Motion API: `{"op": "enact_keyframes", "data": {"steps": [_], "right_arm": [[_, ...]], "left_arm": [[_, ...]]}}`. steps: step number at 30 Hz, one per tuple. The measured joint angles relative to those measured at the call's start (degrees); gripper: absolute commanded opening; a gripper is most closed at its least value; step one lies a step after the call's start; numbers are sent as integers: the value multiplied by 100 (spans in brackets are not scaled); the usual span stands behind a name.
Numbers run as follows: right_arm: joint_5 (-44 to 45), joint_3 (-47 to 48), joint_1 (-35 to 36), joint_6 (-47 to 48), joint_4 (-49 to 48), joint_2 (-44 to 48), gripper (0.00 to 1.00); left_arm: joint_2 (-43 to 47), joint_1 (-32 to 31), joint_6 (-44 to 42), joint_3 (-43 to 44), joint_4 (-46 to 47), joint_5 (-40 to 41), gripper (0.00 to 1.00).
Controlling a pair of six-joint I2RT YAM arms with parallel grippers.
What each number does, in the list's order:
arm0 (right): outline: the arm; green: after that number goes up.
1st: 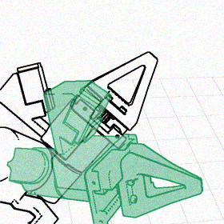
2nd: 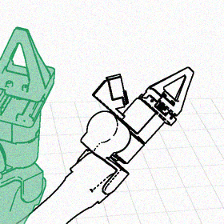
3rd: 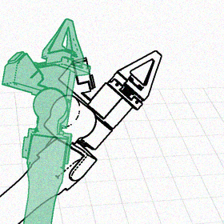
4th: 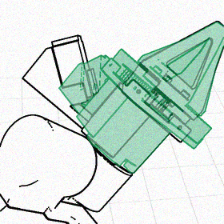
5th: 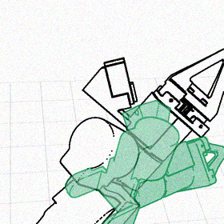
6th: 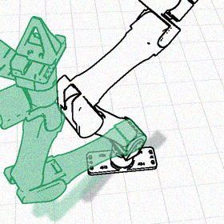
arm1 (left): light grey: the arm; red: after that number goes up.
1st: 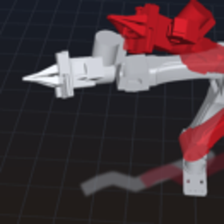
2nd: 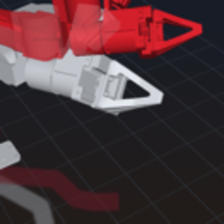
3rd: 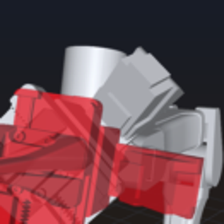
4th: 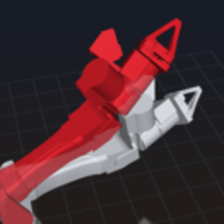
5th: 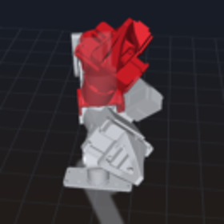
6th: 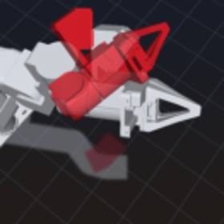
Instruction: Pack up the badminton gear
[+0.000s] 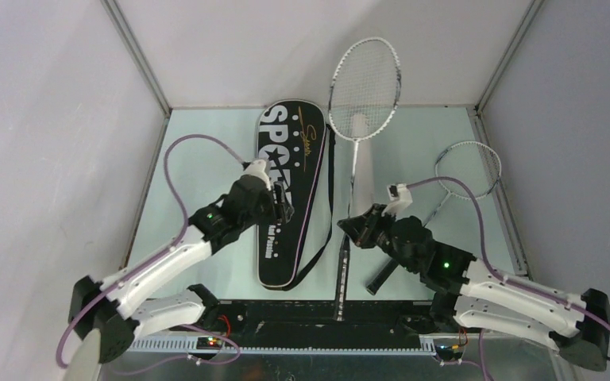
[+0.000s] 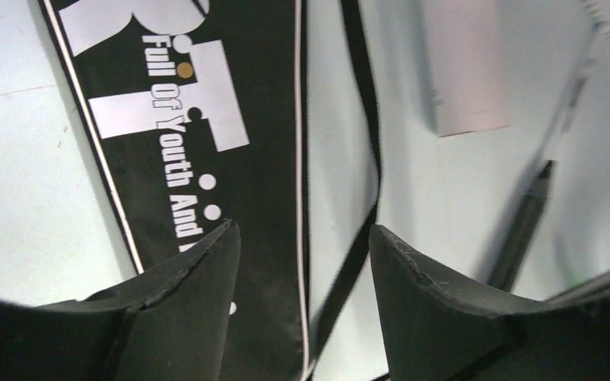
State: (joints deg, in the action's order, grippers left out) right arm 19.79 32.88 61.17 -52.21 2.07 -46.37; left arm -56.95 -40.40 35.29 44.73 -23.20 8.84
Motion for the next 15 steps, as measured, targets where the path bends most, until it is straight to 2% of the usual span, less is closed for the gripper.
{"op": "enact_keyframes", "data": {"steps": [6, 15], "right_arm": [[223, -284, -81, -184, 584, 916, 0], [448, -409, -42, -409, 1272, 1659, 0]], "left_arm": [[-1263, -175, -387, 463, -203, 365, 62], [-2437, -525, -564, 634, -116, 730, 61]]}}
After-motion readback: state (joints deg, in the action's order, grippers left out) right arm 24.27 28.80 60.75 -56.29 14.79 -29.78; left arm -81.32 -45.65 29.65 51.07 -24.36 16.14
